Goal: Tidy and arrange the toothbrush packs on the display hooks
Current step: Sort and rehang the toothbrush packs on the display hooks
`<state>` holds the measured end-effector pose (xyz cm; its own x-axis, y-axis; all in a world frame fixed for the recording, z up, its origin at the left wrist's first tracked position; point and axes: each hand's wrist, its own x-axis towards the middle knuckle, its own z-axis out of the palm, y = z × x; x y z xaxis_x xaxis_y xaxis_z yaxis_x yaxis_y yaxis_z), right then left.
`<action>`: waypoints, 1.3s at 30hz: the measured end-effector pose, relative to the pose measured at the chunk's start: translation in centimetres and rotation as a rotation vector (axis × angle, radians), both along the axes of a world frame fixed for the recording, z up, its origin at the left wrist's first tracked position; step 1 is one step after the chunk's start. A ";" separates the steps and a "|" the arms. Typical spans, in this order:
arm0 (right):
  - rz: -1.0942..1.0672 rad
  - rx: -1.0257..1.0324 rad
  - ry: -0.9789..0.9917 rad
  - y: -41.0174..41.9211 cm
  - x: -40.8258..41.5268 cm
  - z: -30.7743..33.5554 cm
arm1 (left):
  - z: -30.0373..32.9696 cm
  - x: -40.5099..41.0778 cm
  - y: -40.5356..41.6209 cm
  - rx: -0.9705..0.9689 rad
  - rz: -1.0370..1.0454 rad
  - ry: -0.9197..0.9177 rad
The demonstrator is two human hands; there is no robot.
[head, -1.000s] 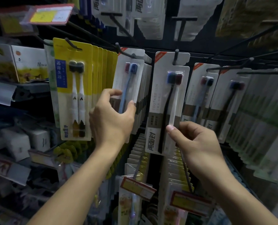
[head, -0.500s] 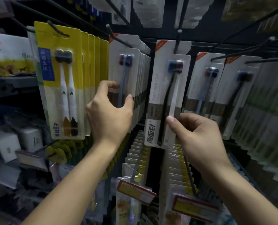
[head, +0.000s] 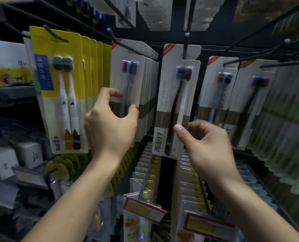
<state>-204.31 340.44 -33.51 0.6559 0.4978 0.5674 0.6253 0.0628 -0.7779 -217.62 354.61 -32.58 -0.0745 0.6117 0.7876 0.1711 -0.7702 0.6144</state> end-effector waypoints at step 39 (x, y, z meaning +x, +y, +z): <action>-0.123 -0.164 0.008 -2.6 0.3 0.3 | -0.4 -1.2 -3.5 -0.077 0.092 0.045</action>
<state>-204.04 337.87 -33.19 0.7217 0.4988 0.4799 0.6143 -0.1420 -0.7762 -218.86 351.07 -33.01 -0.0983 0.6624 0.7427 0.2676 -0.7012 0.6609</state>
